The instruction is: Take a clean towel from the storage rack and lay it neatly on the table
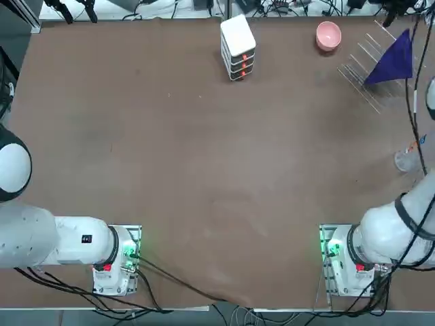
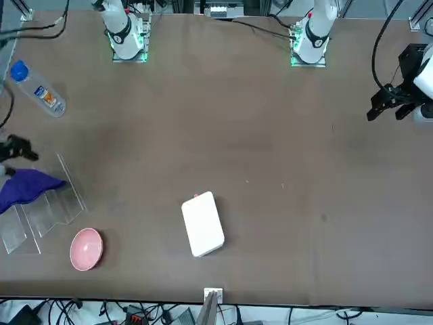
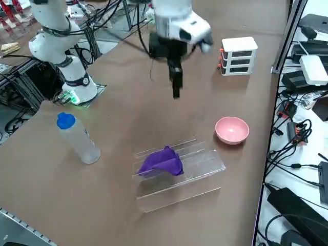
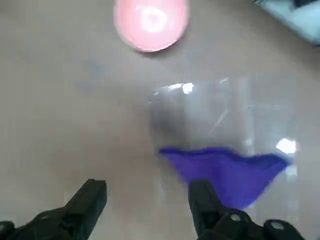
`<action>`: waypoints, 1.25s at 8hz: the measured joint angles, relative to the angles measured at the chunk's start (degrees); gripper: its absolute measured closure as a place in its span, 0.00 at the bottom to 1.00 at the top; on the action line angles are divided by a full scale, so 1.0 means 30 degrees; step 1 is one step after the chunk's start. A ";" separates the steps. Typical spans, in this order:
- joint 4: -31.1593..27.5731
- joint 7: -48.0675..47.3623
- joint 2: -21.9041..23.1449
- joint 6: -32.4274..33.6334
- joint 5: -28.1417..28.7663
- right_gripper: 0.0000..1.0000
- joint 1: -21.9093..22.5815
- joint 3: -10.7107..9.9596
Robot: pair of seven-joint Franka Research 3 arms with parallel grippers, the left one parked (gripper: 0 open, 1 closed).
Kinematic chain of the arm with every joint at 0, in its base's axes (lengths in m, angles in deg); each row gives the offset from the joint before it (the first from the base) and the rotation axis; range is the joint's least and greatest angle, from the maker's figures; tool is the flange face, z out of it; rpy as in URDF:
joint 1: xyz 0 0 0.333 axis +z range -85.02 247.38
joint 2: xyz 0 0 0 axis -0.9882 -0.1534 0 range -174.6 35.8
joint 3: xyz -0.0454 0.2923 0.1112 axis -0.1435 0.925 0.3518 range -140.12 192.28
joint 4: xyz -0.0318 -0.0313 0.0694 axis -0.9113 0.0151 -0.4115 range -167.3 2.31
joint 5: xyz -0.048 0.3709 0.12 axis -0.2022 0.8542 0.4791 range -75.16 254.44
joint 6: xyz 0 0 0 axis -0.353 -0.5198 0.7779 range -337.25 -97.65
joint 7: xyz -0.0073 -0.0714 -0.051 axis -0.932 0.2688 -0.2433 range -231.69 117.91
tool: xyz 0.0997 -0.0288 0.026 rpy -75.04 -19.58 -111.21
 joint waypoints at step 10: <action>0.2319 0.6070 -0.5814 -0.8250 0.0430 0.18 -0.3170 0.0088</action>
